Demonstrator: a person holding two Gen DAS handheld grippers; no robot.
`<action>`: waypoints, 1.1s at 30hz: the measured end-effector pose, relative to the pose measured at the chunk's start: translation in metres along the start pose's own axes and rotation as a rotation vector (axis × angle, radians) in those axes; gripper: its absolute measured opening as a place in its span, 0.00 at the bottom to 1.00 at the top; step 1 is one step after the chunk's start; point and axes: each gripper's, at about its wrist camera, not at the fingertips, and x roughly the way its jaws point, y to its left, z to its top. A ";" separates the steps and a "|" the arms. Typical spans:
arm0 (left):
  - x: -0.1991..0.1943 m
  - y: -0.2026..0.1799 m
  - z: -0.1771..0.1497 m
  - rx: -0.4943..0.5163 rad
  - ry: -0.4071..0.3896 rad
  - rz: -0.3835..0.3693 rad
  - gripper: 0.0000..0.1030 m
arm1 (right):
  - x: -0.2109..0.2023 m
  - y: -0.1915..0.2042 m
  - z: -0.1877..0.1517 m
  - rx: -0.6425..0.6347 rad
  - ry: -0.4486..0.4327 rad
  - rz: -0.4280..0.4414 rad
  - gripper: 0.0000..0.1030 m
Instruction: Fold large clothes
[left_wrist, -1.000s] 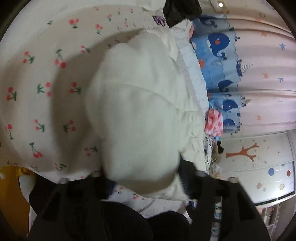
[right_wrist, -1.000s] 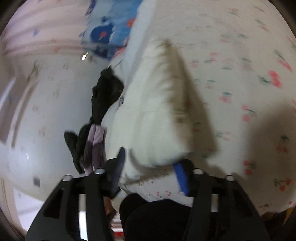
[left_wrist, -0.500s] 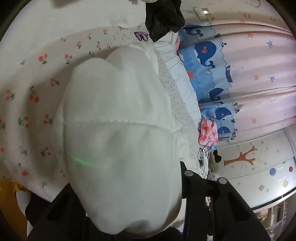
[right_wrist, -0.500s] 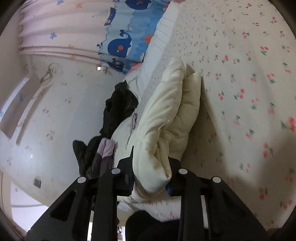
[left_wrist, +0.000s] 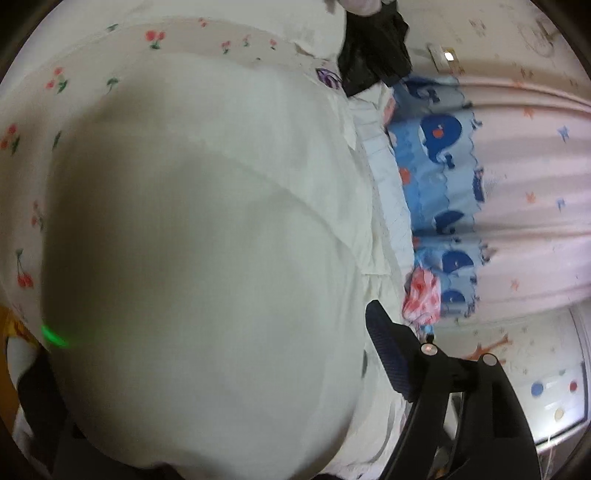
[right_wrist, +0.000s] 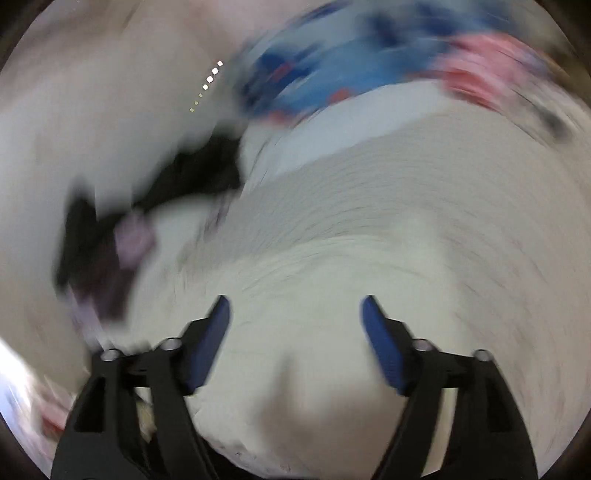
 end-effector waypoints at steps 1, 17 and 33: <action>0.000 -0.001 0.000 0.011 -0.016 0.014 0.72 | 0.038 0.018 0.014 -0.058 0.083 -0.016 0.74; 0.011 -0.004 0.000 0.061 -0.014 0.038 0.72 | 0.129 0.013 -0.023 -0.096 0.189 -0.189 0.93; 0.020 -0.015 0.010 0.057 -0.043 0.074 0.72 | 0.169 0.023 0.058 -0.001 0.138 -0.370 0.94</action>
